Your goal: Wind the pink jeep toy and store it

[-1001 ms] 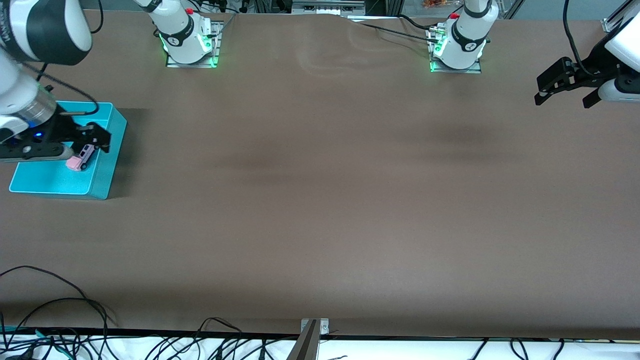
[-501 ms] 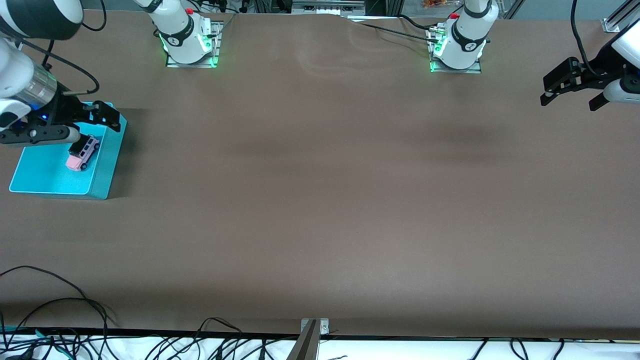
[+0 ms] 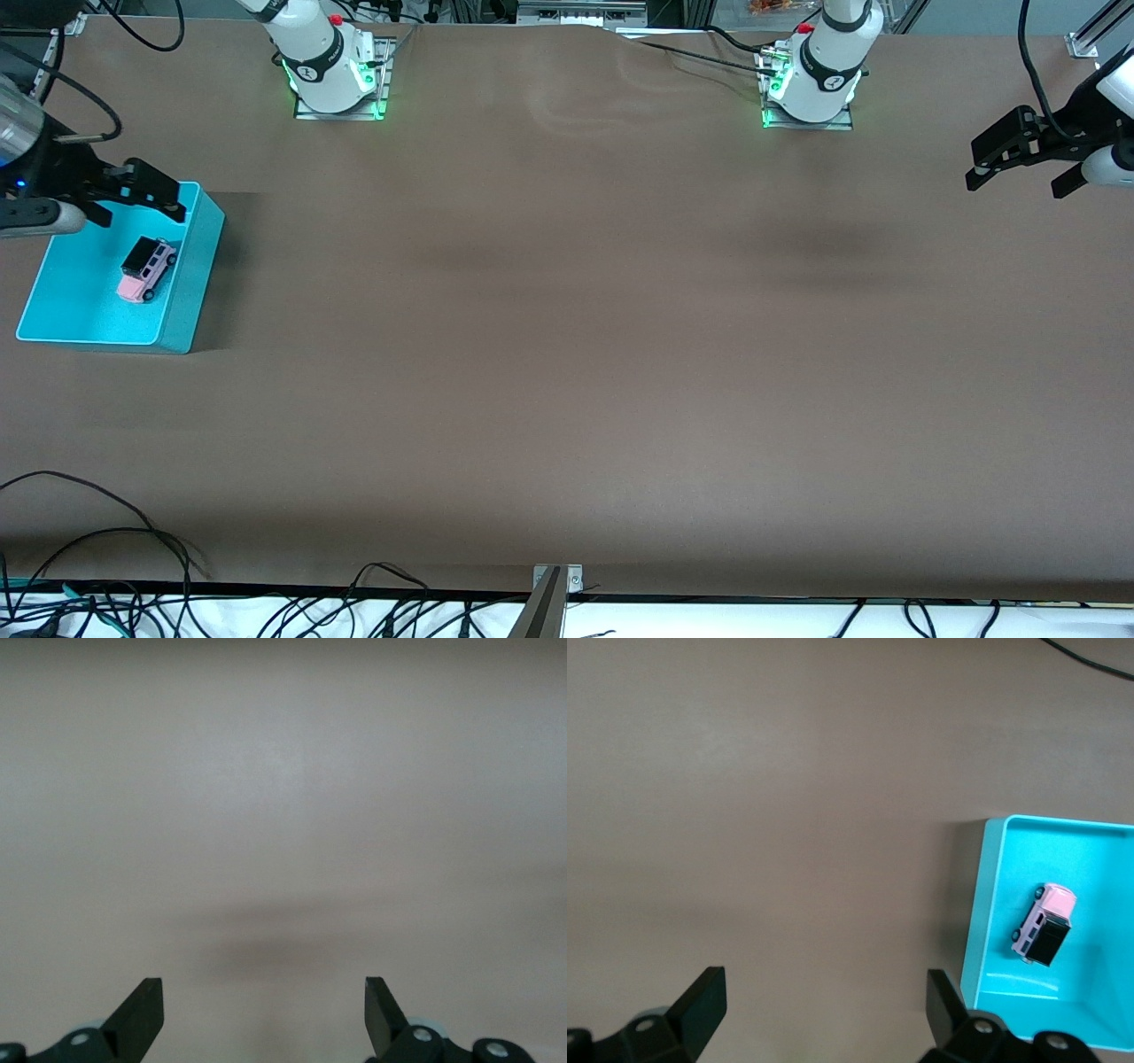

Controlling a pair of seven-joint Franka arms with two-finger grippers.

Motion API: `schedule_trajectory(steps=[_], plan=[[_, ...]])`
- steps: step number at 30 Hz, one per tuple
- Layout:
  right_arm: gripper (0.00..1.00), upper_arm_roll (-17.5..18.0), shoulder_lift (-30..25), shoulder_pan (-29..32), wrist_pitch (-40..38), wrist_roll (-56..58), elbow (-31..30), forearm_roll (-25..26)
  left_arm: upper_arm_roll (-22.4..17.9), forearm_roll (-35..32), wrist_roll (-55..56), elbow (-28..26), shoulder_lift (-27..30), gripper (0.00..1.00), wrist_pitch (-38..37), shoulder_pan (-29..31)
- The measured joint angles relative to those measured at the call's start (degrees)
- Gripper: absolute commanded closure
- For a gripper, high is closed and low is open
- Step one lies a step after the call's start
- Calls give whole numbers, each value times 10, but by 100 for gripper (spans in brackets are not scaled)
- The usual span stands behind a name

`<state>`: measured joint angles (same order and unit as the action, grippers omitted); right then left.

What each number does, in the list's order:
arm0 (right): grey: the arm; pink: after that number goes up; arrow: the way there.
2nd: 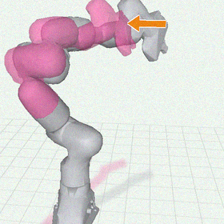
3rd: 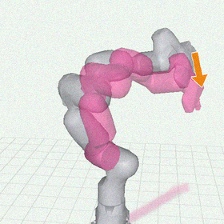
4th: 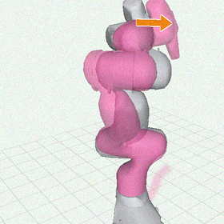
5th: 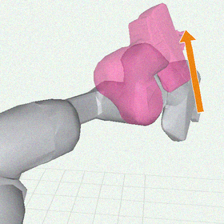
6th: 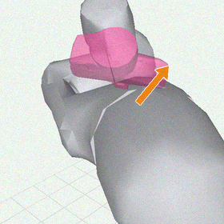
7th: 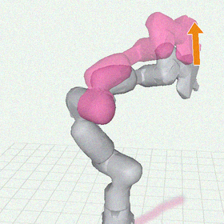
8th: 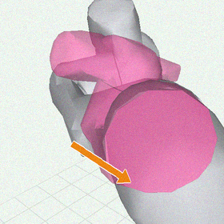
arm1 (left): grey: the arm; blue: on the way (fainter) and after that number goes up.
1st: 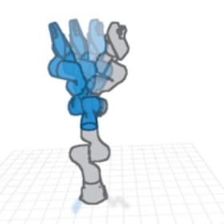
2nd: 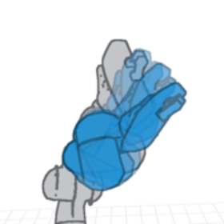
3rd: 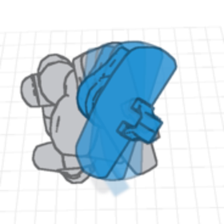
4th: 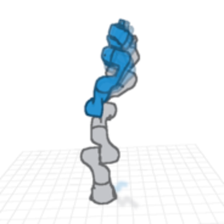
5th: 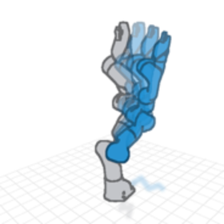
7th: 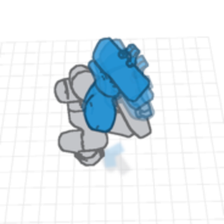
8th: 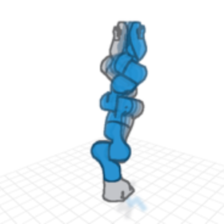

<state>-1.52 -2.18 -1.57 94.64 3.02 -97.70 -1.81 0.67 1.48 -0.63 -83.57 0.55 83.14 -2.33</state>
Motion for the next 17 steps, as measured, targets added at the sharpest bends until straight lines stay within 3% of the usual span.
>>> schedule_trajectory(steps=[17], plan=[[0, 10, 19, 6, -3, 0, 22, 4, 0, 0, 0, 0, -1, 0, 0, 0]])
